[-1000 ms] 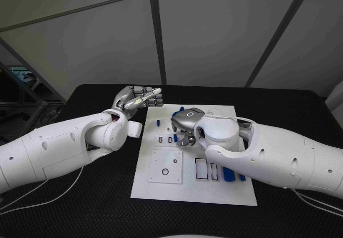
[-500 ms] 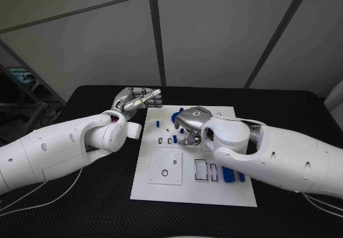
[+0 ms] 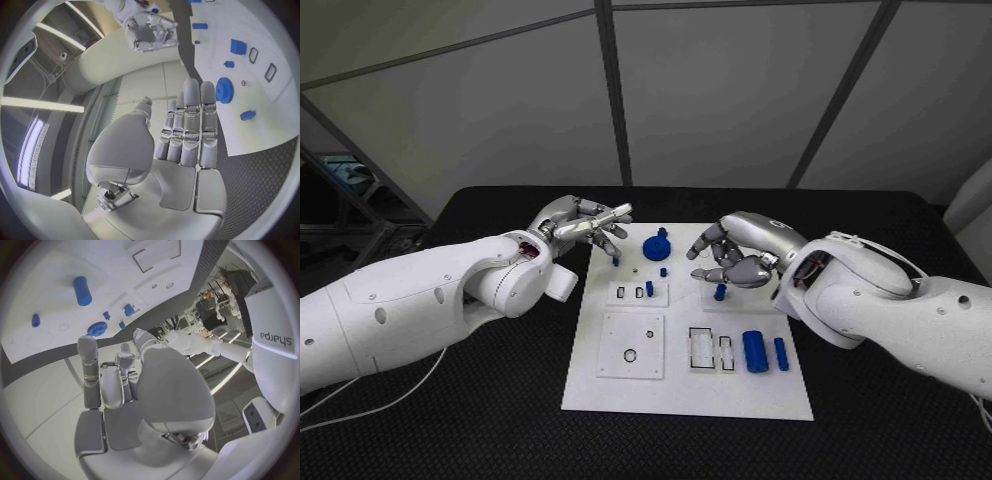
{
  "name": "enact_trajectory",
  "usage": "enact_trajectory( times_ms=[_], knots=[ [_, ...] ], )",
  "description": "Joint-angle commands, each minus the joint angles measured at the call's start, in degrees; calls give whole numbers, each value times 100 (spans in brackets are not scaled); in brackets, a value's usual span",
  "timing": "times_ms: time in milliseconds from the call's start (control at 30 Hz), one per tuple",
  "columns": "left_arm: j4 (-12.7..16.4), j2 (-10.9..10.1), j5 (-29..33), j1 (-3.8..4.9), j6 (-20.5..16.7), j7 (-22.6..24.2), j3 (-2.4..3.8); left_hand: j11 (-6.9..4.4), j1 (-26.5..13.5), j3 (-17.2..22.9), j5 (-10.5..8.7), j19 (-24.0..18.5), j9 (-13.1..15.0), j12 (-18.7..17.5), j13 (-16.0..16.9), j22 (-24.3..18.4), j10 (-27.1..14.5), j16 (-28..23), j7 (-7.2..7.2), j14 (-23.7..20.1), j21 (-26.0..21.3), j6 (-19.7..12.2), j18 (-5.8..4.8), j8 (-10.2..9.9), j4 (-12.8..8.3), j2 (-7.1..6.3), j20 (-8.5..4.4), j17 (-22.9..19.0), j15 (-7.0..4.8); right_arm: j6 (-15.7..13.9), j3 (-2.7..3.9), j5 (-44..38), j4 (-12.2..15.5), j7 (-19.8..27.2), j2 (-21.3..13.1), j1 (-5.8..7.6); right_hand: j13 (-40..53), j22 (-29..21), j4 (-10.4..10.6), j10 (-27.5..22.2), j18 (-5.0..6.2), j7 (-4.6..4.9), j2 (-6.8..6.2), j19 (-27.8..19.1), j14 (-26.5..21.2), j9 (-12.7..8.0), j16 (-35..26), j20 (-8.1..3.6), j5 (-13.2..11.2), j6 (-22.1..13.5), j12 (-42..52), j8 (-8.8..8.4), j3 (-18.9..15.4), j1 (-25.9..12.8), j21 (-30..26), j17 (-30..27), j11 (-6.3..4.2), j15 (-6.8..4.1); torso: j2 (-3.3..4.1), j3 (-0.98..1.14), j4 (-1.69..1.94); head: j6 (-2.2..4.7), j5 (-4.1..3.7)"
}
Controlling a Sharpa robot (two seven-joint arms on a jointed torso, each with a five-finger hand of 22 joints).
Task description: Assemble the parts on the task board
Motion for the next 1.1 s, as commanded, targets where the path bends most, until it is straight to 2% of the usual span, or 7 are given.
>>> enact_trajectory(
  times_ms=[33, 67, 200, 333, 467, 733, 1100],
  knots=[
    [-16, 3, -1451, 105, 874, -1454, 7, -83, -172, -140, 39, 122, 25, 332, 244, 233, 172, 1016, -61, 124, 368, -8, -23, 65, 206, -76, -89, 840, -87, -508, 10, 1654, 35, 587, -180, 11, -11, -48, 29, 41, 65, -7, -36, 31, 158, -6, -59, 13, -8, 68, -12, 24, 26, -20, -53, -36, -8, -36, -140, 61, -57, -52, 31],
    [-29, 16, -1630, 140, 986, -1667, 7, -106, -135, -214, 41, 132, 38, 629, 494, 450, 84, 2115, -143, 23, 686, -26, 9, 159, 298, -100, -199, 1904, -86, -528, 13, 1765, 31, 581, -243, 12, -33, -125, 39, 33, 78, -24, -40, -4, 153, 5, -90, 12, -1, 126, -31, 62, 23, -33, -108, -72, -18, -41, -164, 68, -61, -59, 33],
    [-112, 139, -2186, 291, 1348, -2412, 7, -265, -89, -437, 21, 97, 192, 1742, 1350, 1116, -55, 4328, -241, 59, 1557, 66, -36, 575, 486, -121, -288, 4192, -230, -583, 20, 2051, -13, 543, -423, 13, -54, -201, 63, 31, 90, -57, -56, -26, 154, 28, -123, -1, 4, 207, -43, 136, 2, -72, -176, -99, -43, -60, -232, 81, -57, -100, 22],
    [-318, 427, -2690, 528, 1686, -3205, -55, -345, -248, -696, 10, 381, 439, 2703, 2090, 2699, -296, 5296, -345, 202, 2821, 125, -209, 1035, 541, 48, -315, 5380, -318, -662, 26, 2173, -111, 478, -539, 15, -67, -232, 57, 34, 95, -77, -47, -20, 156, 40, -152, -17, 84, 223, -49, 174, 18, -47, -209, -122, -64, -79, -310, 87, -40, -185, -21],
    [-498, 643, -2928, 681, 1937, -3676, -129, -390, -328, -915, -73, 468, 713, 3390, 2709, 3323, -426, 5482, -400, 249, 3303, 44, -280, 1378, 562, 143, -356, 5639, -361, -715, 29, 2184, -179, 445, -554, 15, -89, -271, 56, 26, 98, -81, -49, -24, 153, 45, -184, -28, 168, 211, -66, 193, 31, -34, -245, -153, -70, -87, -340, 92, -57, -223, -27],
    [-801, 1013, -3235, 800, 2193, -4227, -267, -467, -434, -1002, -175, 691, 1209, 4790, 4189, 4245, -135, 5502, -489, 249, 3941, -91, -400, 1880, 588, 1, -405, 5680, -422, -822, 31, 2119, -243, 383, -525, 15, 23, -278, 80, 113, 95, -79, -80, -5, 162, 50, -189, -34, 219, 193, 41, 214, 12, -69, -262, -142, -69, -89, -365, 87, -66, -257, -26],
    [-1230, 1476, -3306, 930, 2744, -4643, -575, -530, -406, -1028, -180, 865, 1920, 5802, 5297, 4895, 124, 5494, -558, 251, 4340, -330, -492, 2425, 576, 144, -449, 5689, -469, -934, 31, 2093, -313, 336, -482, 15, 5, -303, 101, 102, 97, -74, -105, -4, 157, 51, -221, -36, 245, 165, 33, 222, -4, -99, -285, -175, -66, -88, -342, 82, -74, -314, 10]
  ],
)
